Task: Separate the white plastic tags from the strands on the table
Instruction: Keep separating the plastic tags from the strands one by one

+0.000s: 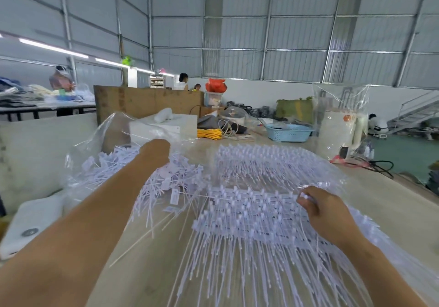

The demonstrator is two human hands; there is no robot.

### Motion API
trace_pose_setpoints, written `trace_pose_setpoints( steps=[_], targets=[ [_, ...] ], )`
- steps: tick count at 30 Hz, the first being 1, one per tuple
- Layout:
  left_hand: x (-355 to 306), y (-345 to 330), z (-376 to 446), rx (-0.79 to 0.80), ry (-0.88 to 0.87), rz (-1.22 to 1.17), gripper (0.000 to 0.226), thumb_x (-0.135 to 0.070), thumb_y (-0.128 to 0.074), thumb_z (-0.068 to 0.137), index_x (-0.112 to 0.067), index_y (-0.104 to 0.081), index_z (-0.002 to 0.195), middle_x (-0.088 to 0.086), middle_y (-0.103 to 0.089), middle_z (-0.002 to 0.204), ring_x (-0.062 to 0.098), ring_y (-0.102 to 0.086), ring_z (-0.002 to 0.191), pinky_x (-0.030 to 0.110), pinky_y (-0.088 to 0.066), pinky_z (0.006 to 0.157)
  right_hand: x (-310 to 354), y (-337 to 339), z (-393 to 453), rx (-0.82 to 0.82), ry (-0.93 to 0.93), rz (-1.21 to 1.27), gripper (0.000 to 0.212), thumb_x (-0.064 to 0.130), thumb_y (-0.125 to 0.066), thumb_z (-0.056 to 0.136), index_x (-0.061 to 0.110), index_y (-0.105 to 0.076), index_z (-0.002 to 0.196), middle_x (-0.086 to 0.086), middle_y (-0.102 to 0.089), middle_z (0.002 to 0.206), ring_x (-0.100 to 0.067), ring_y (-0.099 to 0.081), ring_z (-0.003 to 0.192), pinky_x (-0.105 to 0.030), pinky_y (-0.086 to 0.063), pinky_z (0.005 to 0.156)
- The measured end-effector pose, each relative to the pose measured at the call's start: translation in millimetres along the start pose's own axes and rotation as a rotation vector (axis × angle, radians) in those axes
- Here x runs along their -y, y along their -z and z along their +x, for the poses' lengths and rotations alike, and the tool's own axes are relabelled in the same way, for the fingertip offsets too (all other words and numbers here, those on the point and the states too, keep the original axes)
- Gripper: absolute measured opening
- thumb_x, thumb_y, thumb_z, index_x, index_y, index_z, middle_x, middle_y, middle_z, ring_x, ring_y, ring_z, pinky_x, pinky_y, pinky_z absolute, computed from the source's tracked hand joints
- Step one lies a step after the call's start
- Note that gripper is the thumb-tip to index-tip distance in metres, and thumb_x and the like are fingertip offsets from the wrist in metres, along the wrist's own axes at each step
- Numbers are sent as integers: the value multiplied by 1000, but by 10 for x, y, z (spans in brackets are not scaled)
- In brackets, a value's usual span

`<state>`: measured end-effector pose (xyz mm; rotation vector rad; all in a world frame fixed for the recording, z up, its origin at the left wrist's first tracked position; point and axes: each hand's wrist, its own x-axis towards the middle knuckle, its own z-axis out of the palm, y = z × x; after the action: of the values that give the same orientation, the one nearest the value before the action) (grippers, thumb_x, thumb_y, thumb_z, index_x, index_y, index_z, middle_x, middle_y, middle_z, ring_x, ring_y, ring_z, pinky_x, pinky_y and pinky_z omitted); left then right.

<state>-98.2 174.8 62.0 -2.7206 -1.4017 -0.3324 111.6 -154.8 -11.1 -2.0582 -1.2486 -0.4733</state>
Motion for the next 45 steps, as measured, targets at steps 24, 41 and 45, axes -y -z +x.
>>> trace_pose_setpoints(
  steps=[24, 41, 45],
  targets=[
    [-1279, 364, -744, -24, -408, -412, 35, -39, -56, 93, -20, -60, 63, 13, -60, 75, 25, -61, 79, 29, -45, 70, 99, -6, -5, 179, 60, 114, 28, 6, -52, 93, 5, -58, 121, -13, -56, 117, -24, -50, 112, -16, -30, 82],
    [-1939, -458, -1191, 304, -353, -1168, 41, -20, -51, 96, -17, -55, 55, -8, -55, 43, 6, -41, 40, 18, -32, 42, 160, -52, -22, 146, 60, 192, 21, 13, -60, 90, 6, -62, 110, -8, -58, 101, -15, -50, 89, -6, -36, 72],
    [-1955, -470, -1229, 260, -440, -1040, 43, -25, -53, 97, -13, -55, 56, -2, -52, 51, 1, -39, 37, 14, -31, 42, 153, -66, -18, 162, 49, 208, 16, 14, -63, 89, 4, -66, 100, -11, -63, 95, -19, -54, 85, -6, -35, 66]
  ],
)
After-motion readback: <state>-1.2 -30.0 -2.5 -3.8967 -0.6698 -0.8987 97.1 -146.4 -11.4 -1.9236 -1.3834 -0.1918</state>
